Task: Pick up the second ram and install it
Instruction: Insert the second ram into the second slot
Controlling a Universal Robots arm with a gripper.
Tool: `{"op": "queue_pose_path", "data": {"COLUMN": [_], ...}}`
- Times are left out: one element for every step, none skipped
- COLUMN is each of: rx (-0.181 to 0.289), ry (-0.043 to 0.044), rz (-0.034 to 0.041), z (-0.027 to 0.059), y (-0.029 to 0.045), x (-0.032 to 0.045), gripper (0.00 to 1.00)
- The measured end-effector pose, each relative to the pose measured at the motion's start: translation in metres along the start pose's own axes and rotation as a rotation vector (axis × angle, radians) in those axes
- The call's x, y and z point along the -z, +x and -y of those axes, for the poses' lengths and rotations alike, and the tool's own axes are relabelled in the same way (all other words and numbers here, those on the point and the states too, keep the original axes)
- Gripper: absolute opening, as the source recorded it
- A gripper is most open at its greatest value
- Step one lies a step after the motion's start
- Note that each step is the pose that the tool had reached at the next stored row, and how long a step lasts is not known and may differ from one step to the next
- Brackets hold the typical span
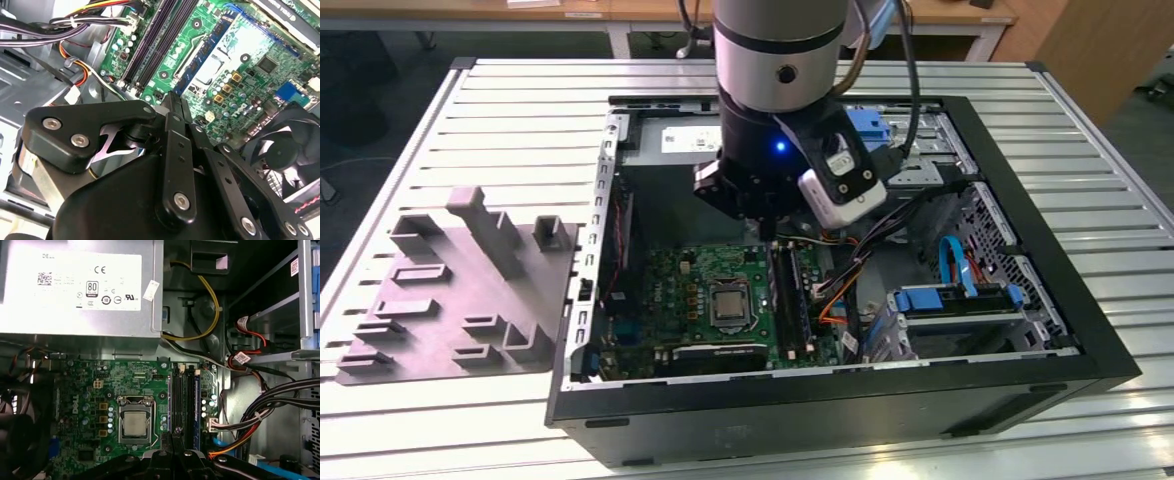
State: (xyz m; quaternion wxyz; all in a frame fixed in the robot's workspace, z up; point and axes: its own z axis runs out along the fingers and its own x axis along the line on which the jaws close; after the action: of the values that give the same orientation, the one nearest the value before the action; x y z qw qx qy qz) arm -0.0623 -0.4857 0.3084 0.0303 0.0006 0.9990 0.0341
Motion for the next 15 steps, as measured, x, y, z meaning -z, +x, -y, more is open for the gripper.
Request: {"op": "queue_pose_path", "data": {"rx": [0.000, 0.000, 0.000, 0.000, 0.000, -0.001, -0.001, -0.002, -0.003, -0.003, -0.004, -0.005, -0.006, -0.006, -0.007], "ry": [-0.0001, -0.0001, -0.0001, -0.0002, -0.0001, -0.0001, -0.0004, -0.0006, -0.0008, -0.0008, -0.0010, -0.0009, -0.0009, -0.0009, -0.0009], "rz": [0.0001, 0.0001, 0.0001, 0.0001, 0.0001, 0.0001, 0.0001, 0.0001, 0.0002, 0.0002, 0.0004, 0.0004, 0.0004, 0.0005, 0.0005], "z": [0.0001, 0.0002, 0.0003, 0.0004, 0.0005, 0.0006, 0.0007, 0.0009, 0.0010, 0.0012, 0.0015, 0.0019, 0.0022, 0.0025, 0.0027], "y": [0.0000, -0.0002, -0.0005, -0.0008, -0.0013, -0.0022, -0.0029, -0.0036, -0.0039, -0.0040, -0.0040, -0.0040, -0.0040, -0.0039, -0.0038], "x": [-0.0014, -0.0029, -0.0045, -0.0063, -0.0081, -0.0097, -0.0111, -0.0125, -0.0140, -0.0157, -0.0173, -0.0189, -0.0206, -0.0223, -0.0241], "gripper": [0.11, 0.11, 0.11, 0.11, 0.11, 0.11, 0.11, 0.11, 0.11, 0.11, 0.11, 0.11, 0.11, 0.11, 0.11]}}
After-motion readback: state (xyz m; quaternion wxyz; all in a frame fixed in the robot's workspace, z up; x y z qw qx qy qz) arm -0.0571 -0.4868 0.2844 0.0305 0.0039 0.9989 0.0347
